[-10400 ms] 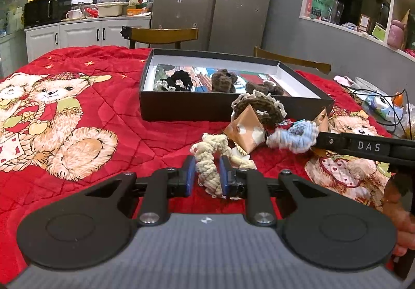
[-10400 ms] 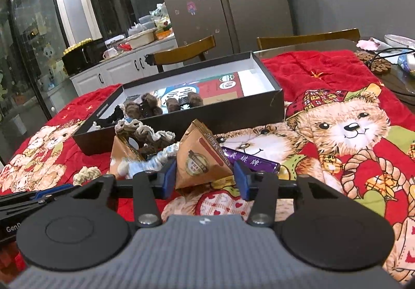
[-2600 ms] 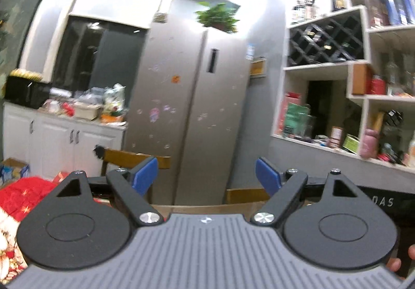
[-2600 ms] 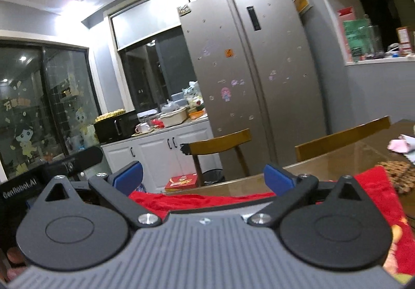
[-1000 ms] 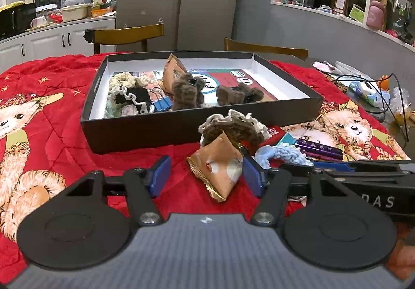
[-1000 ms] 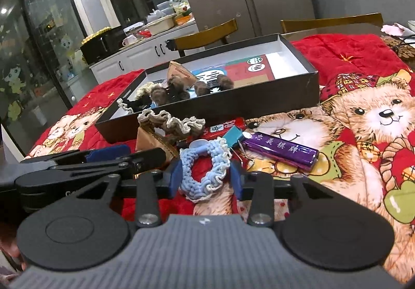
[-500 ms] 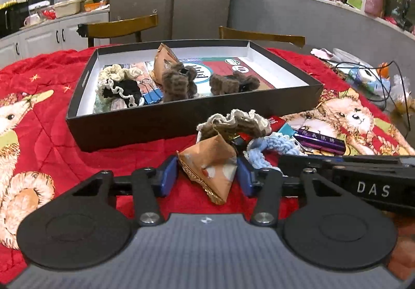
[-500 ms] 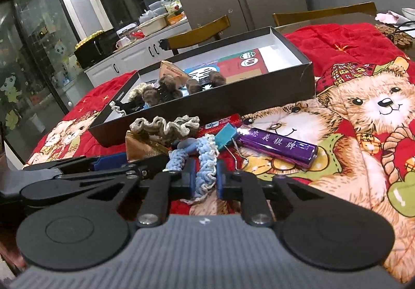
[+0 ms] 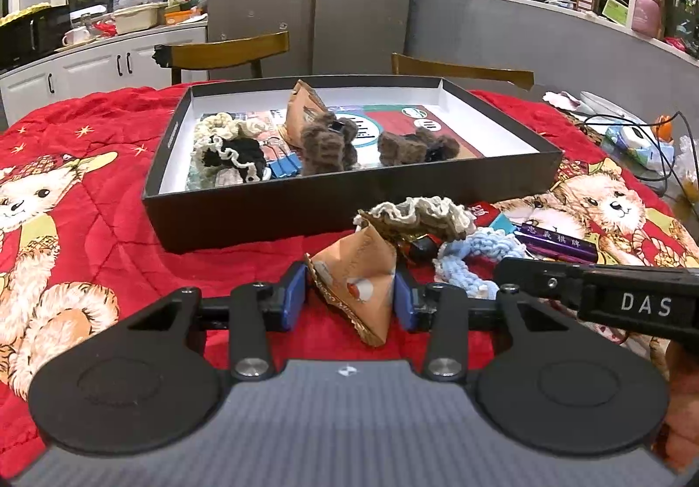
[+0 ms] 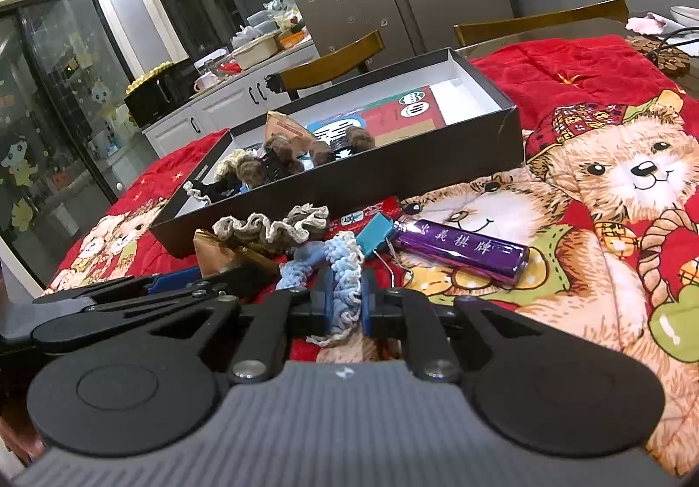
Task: Organize objects
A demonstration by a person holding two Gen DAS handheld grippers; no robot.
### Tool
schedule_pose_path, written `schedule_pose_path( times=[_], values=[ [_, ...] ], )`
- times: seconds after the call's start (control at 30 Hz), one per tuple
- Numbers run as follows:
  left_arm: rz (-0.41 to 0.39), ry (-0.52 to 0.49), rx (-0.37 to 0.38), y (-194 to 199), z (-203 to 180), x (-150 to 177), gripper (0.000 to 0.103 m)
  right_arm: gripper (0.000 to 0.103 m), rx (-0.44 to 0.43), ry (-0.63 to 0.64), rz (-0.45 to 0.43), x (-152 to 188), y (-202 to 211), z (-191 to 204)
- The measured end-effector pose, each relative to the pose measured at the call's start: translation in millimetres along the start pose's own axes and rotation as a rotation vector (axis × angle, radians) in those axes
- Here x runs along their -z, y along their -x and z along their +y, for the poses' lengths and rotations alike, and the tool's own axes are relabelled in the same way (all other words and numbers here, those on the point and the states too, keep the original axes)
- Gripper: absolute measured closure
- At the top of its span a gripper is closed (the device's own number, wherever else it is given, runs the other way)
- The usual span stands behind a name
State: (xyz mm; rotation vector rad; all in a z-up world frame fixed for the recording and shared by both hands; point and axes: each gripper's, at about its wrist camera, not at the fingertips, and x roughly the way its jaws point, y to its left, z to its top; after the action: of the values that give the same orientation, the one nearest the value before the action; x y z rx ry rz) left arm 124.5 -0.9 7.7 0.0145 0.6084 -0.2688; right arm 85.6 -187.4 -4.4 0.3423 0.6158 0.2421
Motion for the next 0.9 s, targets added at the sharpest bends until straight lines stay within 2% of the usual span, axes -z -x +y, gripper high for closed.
schedule_pose_path(
  times=[0.43, 0.73, 0.9],
  values=[
    [-0.046, 0.065, -0.058, 10, 9, 2, 0.055, 0.089, -0.013, 0.003, -0.093, -2, 11, 2],
    [-0.101, 0.047, -0.086, 20, 8, 3, 0.055, 0.089, -0.009, 0.019, -0.155, -4, 17, 4],
    [-0.143, 0.025, -0.115, 30, 6, 1, 0.055, 0.089, 0.034, 0.015, -0.17, -8, 18, 3]
  ],
)
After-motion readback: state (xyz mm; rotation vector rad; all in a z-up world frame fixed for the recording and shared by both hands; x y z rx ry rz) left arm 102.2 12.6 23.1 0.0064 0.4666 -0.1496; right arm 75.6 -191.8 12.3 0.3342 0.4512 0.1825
